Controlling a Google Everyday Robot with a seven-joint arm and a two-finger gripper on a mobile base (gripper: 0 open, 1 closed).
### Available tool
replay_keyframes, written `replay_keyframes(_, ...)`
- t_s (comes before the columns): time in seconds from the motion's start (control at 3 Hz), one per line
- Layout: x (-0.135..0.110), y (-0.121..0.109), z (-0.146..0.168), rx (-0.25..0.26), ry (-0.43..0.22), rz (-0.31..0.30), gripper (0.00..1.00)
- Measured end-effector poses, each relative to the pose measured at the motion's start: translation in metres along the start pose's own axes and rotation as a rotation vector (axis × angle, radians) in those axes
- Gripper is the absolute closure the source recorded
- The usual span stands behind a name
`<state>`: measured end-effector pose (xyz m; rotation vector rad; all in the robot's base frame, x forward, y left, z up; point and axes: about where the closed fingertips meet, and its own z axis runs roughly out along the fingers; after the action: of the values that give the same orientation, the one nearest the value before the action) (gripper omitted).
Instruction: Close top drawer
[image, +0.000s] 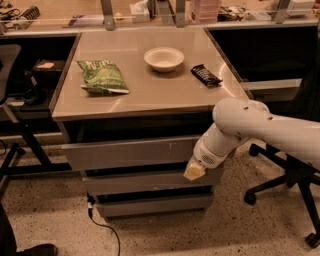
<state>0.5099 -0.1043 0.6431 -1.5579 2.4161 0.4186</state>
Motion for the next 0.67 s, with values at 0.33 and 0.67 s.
replay_keyframes(0.33, -0.011, -0.013, 0.002, 0.016, -0.007, -0.009, 0.88)
replay_keyframes(0.67, -0.036, -0.038, 0.003, 0.053, -0.013, -0.031, 1.00)
